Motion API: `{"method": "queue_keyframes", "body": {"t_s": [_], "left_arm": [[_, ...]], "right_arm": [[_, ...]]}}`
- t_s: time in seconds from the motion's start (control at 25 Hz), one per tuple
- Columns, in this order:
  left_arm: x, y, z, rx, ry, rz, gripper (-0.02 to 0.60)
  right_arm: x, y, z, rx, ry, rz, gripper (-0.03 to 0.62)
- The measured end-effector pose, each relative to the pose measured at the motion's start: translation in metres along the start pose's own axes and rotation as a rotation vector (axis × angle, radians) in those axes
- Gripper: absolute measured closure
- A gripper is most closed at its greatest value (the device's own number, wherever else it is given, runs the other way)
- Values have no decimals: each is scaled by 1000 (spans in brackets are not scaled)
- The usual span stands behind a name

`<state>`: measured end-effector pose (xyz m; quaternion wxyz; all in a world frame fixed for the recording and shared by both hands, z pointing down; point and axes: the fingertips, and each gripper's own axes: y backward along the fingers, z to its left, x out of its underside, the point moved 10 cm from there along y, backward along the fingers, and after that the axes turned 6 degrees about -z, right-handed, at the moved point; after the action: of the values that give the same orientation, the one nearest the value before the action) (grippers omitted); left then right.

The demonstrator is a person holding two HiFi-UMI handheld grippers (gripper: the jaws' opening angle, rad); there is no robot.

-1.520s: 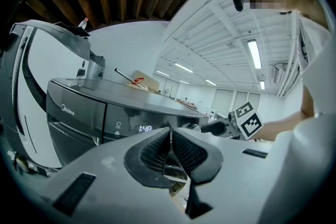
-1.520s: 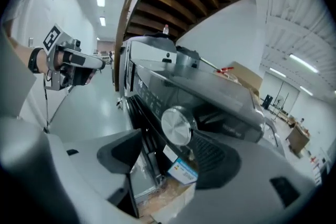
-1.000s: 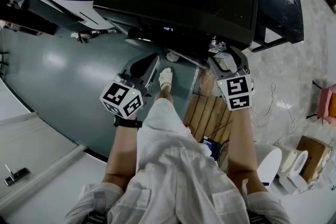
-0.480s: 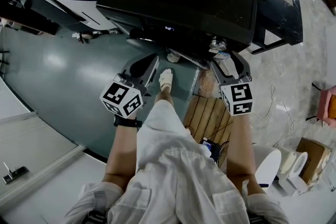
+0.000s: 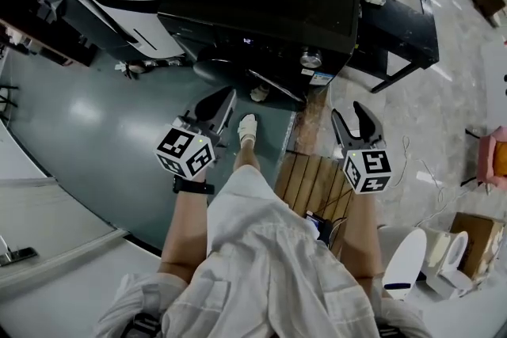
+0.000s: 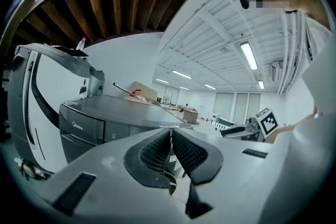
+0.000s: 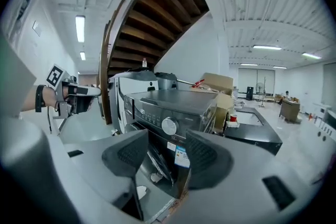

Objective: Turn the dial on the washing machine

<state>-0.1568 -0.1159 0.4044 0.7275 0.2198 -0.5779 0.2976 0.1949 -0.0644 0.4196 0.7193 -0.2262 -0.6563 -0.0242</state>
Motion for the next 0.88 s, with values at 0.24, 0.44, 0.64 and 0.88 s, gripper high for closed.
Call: {"method": "queue_keyframes", "body": {"t_s": [0.24, 0.44, 0.64, 0.88], "left_arm": [[-22, 36, -45, -40, -33, -44, 565], [-43, 63, -75, -73, -76, -62, 565], [-55, 84, -104, -73, -115, -60, 565], [-61, 88, -123, -59, -135, -52, 565]], "right_arm": [[-6, 91, -11, 81, -19, -100, 440], [-8, 149, -19, 136, -11, -156, 553], [-2, 197, -26, 184, -38, -160, 593], [-2, 231, -31, 249, -52, -169, 594]]}}
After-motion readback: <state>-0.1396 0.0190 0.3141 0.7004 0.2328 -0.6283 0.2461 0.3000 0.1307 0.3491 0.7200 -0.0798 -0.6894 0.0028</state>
